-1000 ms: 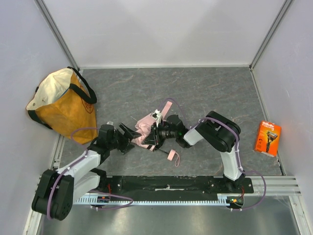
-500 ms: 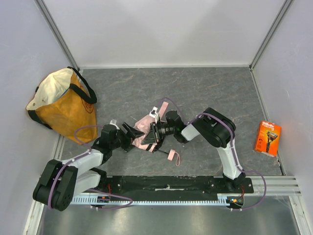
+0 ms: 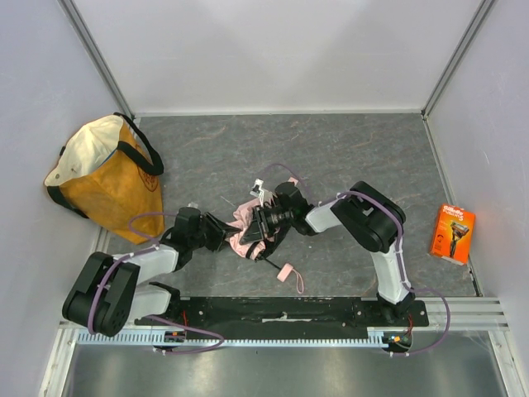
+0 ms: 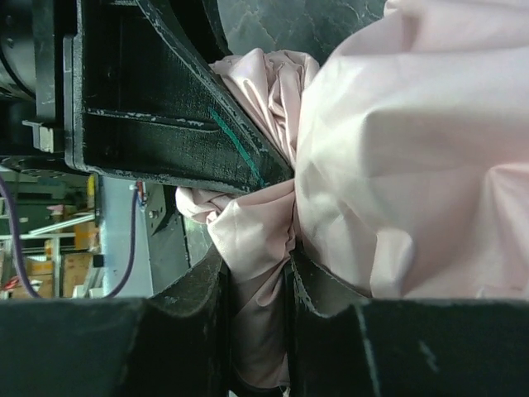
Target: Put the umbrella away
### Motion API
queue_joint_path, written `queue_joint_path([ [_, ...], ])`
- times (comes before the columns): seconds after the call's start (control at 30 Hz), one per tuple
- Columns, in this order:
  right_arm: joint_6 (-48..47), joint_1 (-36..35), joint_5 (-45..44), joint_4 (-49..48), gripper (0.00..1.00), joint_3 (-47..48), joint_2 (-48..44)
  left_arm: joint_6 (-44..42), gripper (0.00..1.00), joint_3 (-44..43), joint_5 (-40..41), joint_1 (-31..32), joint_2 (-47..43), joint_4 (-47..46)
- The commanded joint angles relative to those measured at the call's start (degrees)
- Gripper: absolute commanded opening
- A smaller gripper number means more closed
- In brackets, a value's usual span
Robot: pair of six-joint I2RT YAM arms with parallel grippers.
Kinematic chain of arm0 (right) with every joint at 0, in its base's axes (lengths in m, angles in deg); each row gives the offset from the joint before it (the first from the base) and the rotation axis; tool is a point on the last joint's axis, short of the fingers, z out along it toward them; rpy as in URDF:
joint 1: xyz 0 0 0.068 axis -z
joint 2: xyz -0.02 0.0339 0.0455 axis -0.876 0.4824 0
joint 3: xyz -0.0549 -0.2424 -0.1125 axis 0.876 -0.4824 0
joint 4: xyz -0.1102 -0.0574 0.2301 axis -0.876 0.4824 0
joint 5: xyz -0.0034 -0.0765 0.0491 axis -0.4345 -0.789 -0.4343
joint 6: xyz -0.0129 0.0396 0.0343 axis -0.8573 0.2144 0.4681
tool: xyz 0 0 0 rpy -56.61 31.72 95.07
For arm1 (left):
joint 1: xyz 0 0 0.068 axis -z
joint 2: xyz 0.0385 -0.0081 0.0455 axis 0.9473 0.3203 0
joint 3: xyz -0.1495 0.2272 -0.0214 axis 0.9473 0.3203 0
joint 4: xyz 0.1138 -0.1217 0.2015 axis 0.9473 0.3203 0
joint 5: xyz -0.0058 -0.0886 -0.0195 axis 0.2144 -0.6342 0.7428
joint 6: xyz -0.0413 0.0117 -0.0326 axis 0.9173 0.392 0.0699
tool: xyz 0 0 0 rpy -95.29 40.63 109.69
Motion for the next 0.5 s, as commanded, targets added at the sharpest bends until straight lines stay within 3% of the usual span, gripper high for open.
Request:
queue_joint_path([
  [0.0, -11.69, -3.49, -12.69, 24.09, 0.20, 0.29, -1.21, -4.83, 0.02, 0.75, 2.21, 0.99, 2.76, 7.15],
  [0.2, -16.09, -8.23, -26.75, 33.78, 0.65, 3.19, -9.46, -2.54, 0.02, -2.40, 3.09, 0.99, 2.84, 18.46],
  [0.33, -19.96, -13.58, -35.27, 36.68, 0.71, 5.56, -13.17, -2.54, 0.02, -5.74, 2.65, 0.90, 4.34, 23.93],
  [0.47, -25.14, -19.48, -51.69, 41.34, 0.72, 9.25, -13.53, -1.66, 0.02, -6.72, 1.86, 0.99, 5.13, 25.34],
])
